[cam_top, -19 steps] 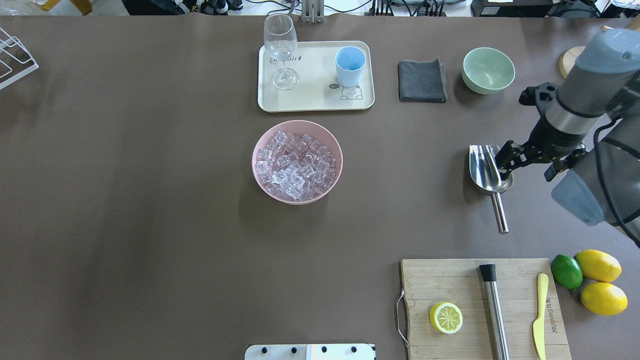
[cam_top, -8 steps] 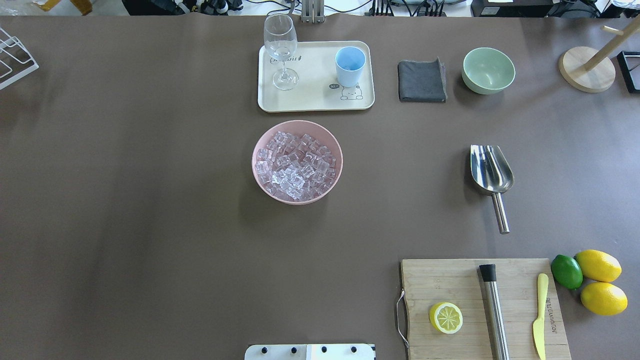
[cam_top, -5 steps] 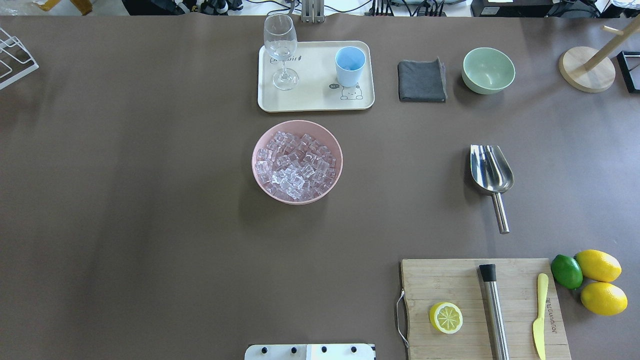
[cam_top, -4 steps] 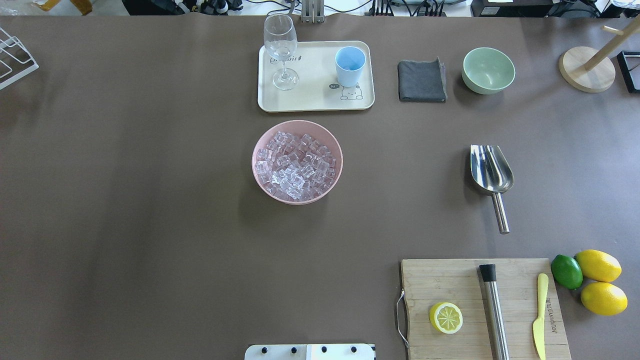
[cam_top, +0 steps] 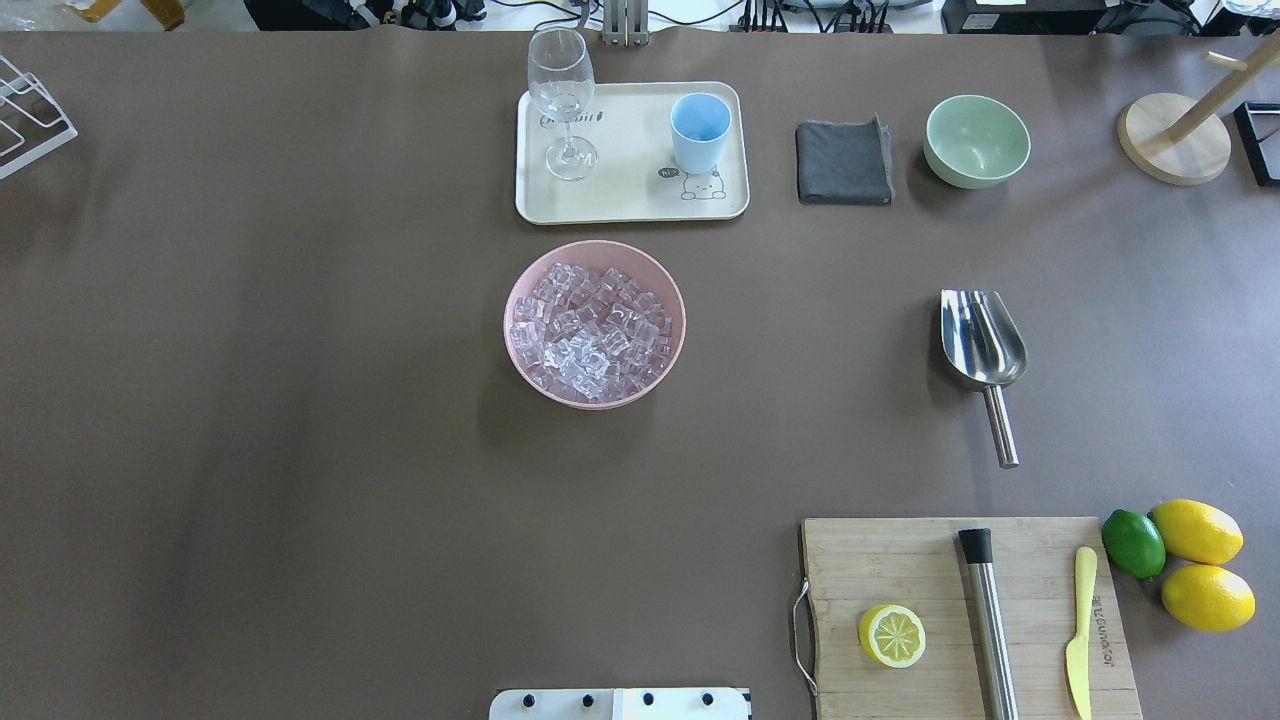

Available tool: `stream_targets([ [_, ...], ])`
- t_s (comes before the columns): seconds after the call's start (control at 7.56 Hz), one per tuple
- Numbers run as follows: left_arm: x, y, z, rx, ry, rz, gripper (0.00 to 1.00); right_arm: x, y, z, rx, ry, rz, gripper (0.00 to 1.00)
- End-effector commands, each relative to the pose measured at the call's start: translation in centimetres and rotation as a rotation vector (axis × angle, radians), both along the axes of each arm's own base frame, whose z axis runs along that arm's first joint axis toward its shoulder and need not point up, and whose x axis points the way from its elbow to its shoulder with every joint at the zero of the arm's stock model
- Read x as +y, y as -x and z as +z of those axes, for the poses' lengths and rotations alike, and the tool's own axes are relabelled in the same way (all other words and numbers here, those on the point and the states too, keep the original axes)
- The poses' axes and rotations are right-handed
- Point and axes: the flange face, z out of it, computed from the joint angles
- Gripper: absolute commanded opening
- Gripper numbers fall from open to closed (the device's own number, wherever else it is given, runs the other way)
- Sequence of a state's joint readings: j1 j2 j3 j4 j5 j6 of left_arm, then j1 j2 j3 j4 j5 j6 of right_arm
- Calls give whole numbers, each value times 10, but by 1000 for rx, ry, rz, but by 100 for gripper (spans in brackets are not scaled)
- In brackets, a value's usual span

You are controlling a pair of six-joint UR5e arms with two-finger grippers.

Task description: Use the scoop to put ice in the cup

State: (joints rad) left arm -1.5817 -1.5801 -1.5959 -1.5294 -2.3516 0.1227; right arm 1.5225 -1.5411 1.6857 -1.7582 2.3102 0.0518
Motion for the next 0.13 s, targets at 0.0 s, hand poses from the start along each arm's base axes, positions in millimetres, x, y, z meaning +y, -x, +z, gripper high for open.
stream_targets([
  [0.0,0,0,1,0,2,0,98,4,0,8,-1,2,-15,99],
])
